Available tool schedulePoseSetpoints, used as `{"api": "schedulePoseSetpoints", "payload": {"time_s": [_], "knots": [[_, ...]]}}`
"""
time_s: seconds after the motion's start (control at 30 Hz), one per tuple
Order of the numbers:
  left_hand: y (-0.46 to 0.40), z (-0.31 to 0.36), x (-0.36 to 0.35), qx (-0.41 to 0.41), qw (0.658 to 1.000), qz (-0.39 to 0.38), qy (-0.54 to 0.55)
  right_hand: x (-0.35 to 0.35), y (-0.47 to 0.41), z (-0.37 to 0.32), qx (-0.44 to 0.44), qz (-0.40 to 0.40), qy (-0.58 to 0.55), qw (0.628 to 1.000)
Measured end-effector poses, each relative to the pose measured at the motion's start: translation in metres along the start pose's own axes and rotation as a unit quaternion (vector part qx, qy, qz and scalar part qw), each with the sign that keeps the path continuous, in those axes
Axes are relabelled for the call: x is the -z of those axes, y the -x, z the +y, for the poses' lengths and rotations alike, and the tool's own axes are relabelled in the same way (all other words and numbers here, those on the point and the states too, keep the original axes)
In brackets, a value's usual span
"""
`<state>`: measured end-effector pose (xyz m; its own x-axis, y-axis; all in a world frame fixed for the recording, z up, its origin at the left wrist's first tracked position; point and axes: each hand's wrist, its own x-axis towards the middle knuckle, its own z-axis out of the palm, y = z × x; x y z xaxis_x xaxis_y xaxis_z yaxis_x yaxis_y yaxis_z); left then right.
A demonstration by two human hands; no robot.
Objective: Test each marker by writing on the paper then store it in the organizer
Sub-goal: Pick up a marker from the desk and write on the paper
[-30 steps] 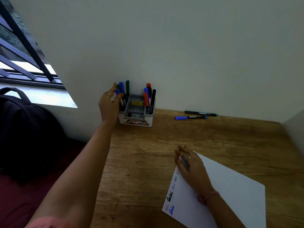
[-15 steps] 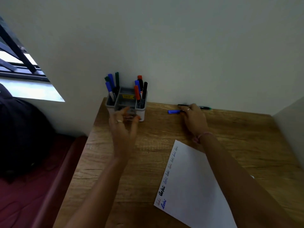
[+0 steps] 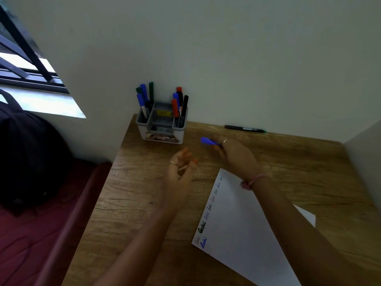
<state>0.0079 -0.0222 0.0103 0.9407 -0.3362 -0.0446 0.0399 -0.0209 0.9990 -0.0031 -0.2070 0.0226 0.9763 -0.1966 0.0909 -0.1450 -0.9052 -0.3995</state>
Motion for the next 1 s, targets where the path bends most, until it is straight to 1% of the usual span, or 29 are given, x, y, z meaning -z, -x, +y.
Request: {"api": "schedulePoseSetpoints", "payload": {"time_s": [0.1, 0.2, 0.27, 0.37, 0.5, 0.57, 0.63, 0.67, 0.7, 0.73, 0.77, 0.8, 0.83, 0.87, 0.9, 0.93, 0.97, 1.0], "knots": [[0.008, 0.006, -0.005, 0.097, 0.986, -0.027, 0.136, -0.005, 0.039, -0.026, 0.051, 0.018, -0.07, 0.996], [0.016, 0.012, -0.008, 0.174, 0.947, -0.041, 0.268, -0.012, 0.067, -0.043, 0.087, 0.036, -0.048, 0.994], [0.022, 0.014, -0.008, 0.201, 0.931, -0.046, 0.302, -0.015, 0.079, -0.049, 0.088, 0.039, -0.015, 0.995], [0.028, 0.012, -0.009, 0.229, 0.919, -0.03, 0.32, -0.015, 0.088, -0.053, 0.064, 0.004, 0.023, 0.998], [0.037, 0.011, -0.011, 0.253, 0.91, 0.012, 0.33, -0.013, 0.098, -0.058, 0.054, 0.007, 0.073, 0.996], [0.043, 0.011, -0.011, 0.257, 0.91, 0.02, 0.325, -0.008, 0.101, -0.06, 0.032, -0.029, 0.086, 0.995], [0.044, 0.008, -0.008, 0.242, 0.917, 0.032, 0.316, -0.004, 0.107, -0.058, -0.008, -0.073, 0.048, 0.996], [0.042, 0.005, -0.005, 0.226, 0.924, 0.046, 0.304, -0.002, 0.111, -0.055, -0.034, -0.099, -0.001, 0.995], [0.039, 0.002, 0.001, 0.203, 0.939, 0.062, 0.27, -0.001, 0.115, -0.05, -0.059, -0.12, -0.072, 0.988], [0.036, -0.003, 0.008, 0.172, 0.96, 0.07, 0.21, 0.001, 0.12, -0.045, -0.079, -0.133, -0.149, 0.977], [0.033, -0.009, 0.016, 0.131, 0.982, 0.06, 0.124, 0.003, 0.126, -0.041, -0.1, -0.145, -0.23, 0.957], [0.031, -0.015, 0.024, 0.083, 0.996, 0.031, 0.027, 0.006, 0.131, -0.038, -0.127, -0.156, -0.328, 0.923], [0.029, -0.019, 0.031, 0.025, 0.997, -0.017, -0.076, 0.009, 0.136, -0.036, -0.161, -0.159, -0.435, 0.872], [0.027, -0.022, 0.037, -0.033, 0.979, -0.084, -0.183, 0.01, 0.141, -0.035, -0.196, -0.161, -0.538, 0.804], [0.024, -0.025, 0.041, -0.08, 0.939, -0.163, -0.293, 0.009, 0.144, -0.032, -0.218, -0.168, -0.628, 0.728], [0.02, -0.027, 0.042, -0.109, 0.884, -0.236, -0.39, 0.006, 0.148, -0.029, -0.227, -0.176, -0.7, 0.654], [0.016, -0.029, 0.042, -0.125, 0.831, -0.291, -0.457, 0.001, 0.151, -0.025, -0.229, -0.175, -0.749, 0.597], [0.01, -0.031, 0.041, -0.139, 0.79, -0.326, -0.5, -0.006, 0.153, -0.021, -0.227, -0.166, -0.771, 0.571]]}}
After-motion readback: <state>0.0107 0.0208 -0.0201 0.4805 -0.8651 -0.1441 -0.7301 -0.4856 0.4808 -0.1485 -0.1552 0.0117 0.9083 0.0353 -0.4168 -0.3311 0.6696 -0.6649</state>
